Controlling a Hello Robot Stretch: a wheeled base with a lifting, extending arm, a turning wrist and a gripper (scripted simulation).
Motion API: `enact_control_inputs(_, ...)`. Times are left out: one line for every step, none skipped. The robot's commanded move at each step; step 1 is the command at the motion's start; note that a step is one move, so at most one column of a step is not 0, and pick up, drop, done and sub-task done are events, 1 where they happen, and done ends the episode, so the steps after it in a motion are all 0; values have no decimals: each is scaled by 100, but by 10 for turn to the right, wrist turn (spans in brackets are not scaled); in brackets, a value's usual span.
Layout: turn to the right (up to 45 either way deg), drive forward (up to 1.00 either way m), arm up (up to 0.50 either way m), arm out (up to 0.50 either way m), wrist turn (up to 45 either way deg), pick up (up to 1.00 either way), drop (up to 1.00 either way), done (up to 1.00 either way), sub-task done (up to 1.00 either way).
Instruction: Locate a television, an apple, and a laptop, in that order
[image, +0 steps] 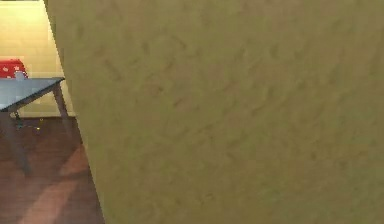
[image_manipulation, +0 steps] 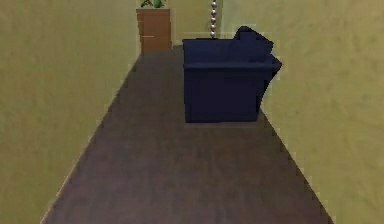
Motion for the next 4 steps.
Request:
enact_control_inputs(-420, 0, 0, 0, 0, 0, 0, 0, 0)
enact_control_inputs(0, 35, 0, 0, 0, 0, 0, 0, 0)
enact_control_inputs(-450, 0, 0, 0, 0, 0, 0, 0, 0)
enact_control_inputs(-30, 0, 0, 0, 0, 0, 0, 0, 0)
